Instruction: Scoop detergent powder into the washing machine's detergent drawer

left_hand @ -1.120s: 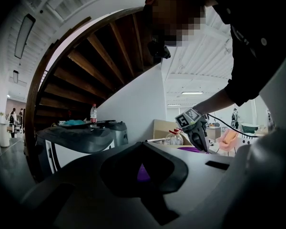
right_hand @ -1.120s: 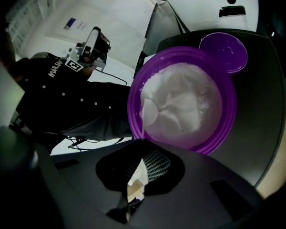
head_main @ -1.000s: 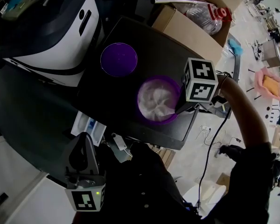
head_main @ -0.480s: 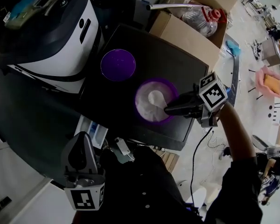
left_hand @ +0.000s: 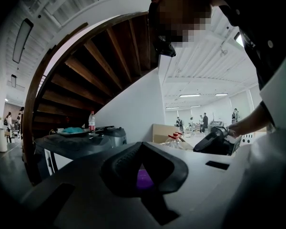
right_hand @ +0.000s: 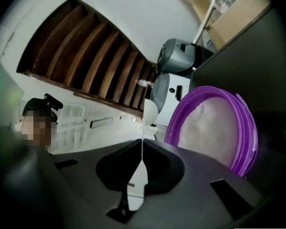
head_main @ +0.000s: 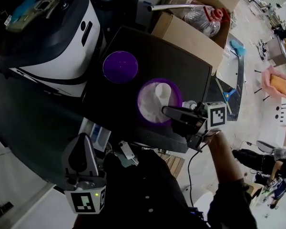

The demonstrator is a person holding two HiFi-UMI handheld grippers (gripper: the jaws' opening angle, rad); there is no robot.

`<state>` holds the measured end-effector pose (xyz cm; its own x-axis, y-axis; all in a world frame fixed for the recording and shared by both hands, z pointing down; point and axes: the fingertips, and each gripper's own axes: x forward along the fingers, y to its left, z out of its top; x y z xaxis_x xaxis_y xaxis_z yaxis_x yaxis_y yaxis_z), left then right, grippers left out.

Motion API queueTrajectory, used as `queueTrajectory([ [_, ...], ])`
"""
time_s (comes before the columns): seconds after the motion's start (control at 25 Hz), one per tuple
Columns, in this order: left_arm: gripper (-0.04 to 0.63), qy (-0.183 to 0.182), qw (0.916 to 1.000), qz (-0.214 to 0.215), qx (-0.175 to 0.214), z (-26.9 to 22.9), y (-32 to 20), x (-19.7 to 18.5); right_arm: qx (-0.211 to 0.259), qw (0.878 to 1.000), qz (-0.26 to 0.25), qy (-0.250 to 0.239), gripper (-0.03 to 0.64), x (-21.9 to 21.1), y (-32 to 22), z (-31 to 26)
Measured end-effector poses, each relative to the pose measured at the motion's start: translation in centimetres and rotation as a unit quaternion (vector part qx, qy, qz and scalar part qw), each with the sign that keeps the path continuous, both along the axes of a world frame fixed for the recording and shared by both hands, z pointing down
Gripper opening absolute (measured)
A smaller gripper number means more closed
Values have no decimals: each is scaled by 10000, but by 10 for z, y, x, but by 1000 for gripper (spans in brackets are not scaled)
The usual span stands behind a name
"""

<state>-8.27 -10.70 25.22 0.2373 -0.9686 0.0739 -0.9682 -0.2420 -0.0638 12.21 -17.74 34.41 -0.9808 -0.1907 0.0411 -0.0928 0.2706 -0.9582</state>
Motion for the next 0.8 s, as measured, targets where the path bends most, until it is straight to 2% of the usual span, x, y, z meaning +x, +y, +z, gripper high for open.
queueTrajectory([
  [0.12, 15, -45, 10000, 8, -1, -1, 2, 0, 113, 9989, 454, -34, 34, 2, 0, 1],
  [0.24, 15, -51, 10000, 1, -11, -1, 3, -1, 271, 9975, 652, 27, 34, 0, 2, -1],
  [0.52, 15, -19, 10000, -92, 34, -4, 8, -7, 615, 9944, 826, 231, 32, -14, 11, -10],
  [0.8, 15, -14, 9988, -480, 89, -7, 18, -38, 846, 9927, 760, 396, 34, -45, 19, -18],
])
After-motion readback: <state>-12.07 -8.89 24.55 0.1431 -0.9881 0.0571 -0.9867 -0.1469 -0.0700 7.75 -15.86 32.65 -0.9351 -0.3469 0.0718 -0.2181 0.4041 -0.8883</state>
